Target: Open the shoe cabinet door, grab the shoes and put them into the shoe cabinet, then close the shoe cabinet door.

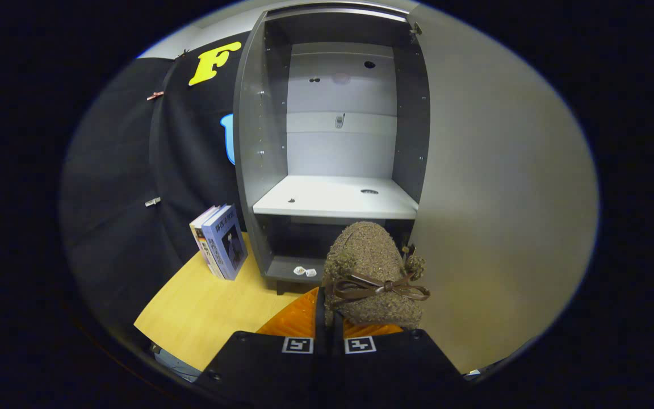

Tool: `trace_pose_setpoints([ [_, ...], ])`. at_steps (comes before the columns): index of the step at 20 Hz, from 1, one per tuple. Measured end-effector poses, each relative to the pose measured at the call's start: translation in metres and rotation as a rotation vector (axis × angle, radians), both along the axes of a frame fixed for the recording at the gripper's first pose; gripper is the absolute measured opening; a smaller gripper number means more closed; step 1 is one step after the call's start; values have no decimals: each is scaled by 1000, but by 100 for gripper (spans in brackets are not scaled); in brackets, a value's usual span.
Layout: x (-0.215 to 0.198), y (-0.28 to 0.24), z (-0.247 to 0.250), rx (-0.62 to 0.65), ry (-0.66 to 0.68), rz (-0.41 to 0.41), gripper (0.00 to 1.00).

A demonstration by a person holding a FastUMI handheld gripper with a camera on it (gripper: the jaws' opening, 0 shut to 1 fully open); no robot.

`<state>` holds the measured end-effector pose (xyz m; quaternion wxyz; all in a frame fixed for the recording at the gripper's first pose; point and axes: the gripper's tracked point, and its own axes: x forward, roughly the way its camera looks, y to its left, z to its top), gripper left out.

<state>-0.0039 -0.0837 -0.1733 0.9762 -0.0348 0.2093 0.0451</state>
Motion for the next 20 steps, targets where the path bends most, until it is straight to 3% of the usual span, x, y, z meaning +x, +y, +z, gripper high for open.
trace_pose_setpoints([
  [8,80,22,59,21,-52,-29,5],
  [20,239,23,90,-8,-52,-112,5],
])
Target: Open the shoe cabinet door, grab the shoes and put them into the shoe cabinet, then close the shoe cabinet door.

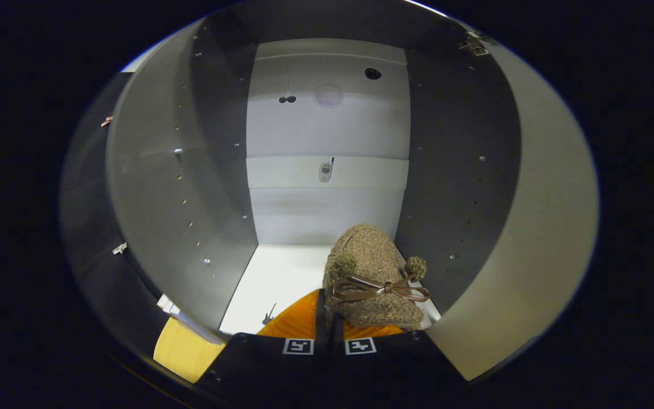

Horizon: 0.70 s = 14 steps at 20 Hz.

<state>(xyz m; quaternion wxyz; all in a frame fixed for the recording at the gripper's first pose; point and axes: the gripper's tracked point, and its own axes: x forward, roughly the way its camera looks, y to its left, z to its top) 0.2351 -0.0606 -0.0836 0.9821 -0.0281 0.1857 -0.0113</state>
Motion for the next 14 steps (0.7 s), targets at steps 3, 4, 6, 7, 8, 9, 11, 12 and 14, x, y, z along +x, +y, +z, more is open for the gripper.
trace_pose_setpoints([
  [3,40,0,-2,13,-7,-13,5],
  [4,52,1,-6,16,-2,-15,5],
  [6,75,2,-14,21,9,-20,5],
  [7,87,4,-20,23,14,-18,5],
  [8,95,6,-27,21,18,-16,5],
  [9,105,9,-35,14,27,-13,5],
  [11,121,14,-47,-1,38,2,5],
  [12,127,16,-53,-12,47,6,5],
  [14,138,16,-68,-13,78,2,5],
])
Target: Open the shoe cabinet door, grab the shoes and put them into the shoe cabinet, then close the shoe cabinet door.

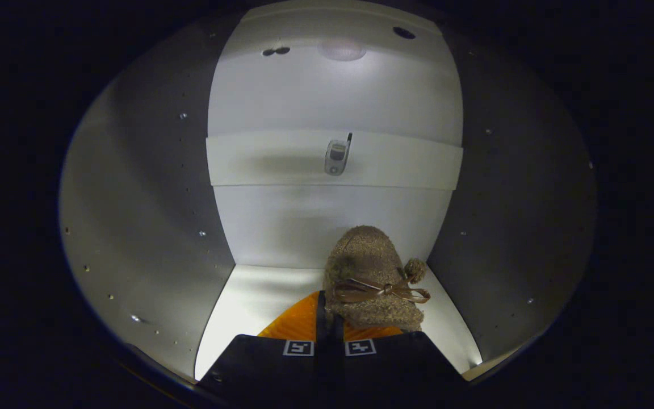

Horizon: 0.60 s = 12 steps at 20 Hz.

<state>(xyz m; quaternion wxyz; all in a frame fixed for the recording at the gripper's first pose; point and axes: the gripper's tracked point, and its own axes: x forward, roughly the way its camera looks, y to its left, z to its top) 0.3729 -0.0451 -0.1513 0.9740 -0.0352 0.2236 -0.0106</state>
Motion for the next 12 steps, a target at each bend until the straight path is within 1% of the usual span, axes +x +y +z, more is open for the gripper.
trace_pose_setpoints([
  [3,9,4,-22,14,51,9,5],
  [7,11,12,-34,-6,67,30,5],
  [11,0,16,-53,-29,121,40,17],
  [12,0,16,-52,-26,112,35,17],
])
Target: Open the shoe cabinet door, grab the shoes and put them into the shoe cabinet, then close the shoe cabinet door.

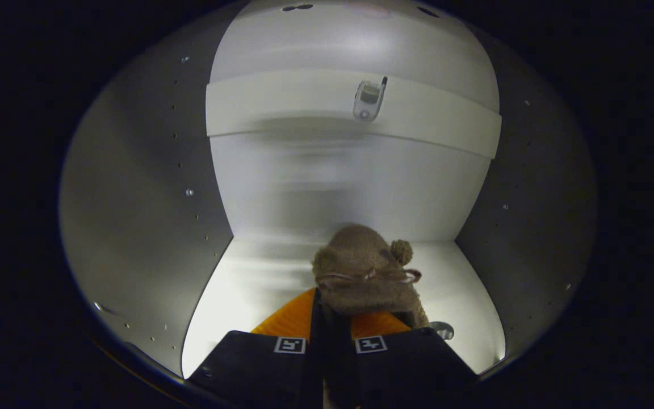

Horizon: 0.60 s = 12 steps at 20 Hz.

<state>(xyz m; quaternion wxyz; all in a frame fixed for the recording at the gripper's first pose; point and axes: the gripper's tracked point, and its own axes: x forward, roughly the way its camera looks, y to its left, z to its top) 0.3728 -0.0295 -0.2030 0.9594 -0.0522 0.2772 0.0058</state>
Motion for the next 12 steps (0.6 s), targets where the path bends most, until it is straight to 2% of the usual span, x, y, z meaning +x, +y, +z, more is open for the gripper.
trace_pose_setpoints([
  [2,-1,-1,-1,10,-6,-7,20],
  [4,-7,-4,9,9,-18,-12,29],
  [7,-18,1,19,23,-51,-5,61],
  [8,-21,0,21,13,-64,-9,62],
  [9,-24,2,24,16,-70,-5,71],
  [12,-35,6,30,15,-72,-5,82],
])
